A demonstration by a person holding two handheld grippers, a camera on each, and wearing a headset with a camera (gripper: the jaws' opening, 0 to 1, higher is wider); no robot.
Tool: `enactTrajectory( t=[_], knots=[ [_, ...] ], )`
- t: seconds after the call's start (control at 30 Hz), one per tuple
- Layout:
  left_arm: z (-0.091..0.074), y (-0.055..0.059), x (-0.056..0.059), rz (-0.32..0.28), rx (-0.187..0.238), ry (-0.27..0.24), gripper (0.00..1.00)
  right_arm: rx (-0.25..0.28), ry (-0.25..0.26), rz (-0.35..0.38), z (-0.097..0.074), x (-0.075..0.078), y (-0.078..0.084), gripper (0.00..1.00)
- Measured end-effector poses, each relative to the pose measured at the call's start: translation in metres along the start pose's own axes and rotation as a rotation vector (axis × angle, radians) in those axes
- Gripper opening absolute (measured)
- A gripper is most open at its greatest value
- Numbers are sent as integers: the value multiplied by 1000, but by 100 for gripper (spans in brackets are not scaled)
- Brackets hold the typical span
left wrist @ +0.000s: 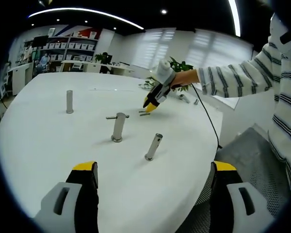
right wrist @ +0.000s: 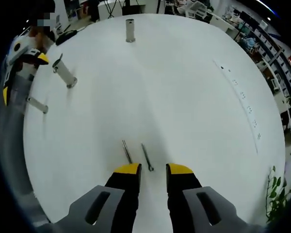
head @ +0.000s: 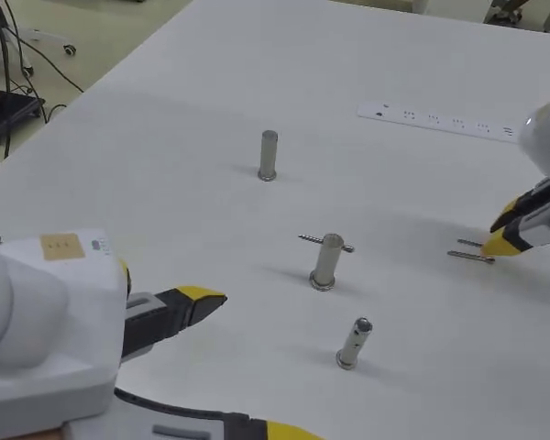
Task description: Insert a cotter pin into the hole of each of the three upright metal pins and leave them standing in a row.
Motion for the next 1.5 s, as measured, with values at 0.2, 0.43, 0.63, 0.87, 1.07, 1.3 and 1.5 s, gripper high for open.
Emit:
enactTrajectory(
  t=[0.2,0.43,0.63,0.87,1.07,1.3,1.5],
  knots=[
    [3,3,3,-6,-6,6,96,-15,-38,-3,2,-8,-2,16],
    [6,6,6,-13,-10,16,96,-33,-39,64,2,-13,-2,9],
    [7,14,11,0,-47,53,95,-83,25,-8,3,-11,-4,5],
    [8,10,13,7,-29,65,89,-154,46,-110,5,-16,-7,3],
    [7,8,14,25,-25,73,89,-167,57,-87,5,-13,-7,2],
    [2,4,14,38,-18,57,90,-167,54,-61,4,-10,-7,2],
    [-4,2,14,42,-12,33,90,-168,51,-68,3,-8,-6,2]
  ],
)
Point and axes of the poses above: the centre of the closed fingertips' face, and the gripper's own axes: z roughly forward along the fingers, x roughly to its right, y roughly out of its underside, the point moved 4 cm from there along -z, roughly backward along the fingers, and after that the axes turned 12 degrees about x, right-handed, at the moved point
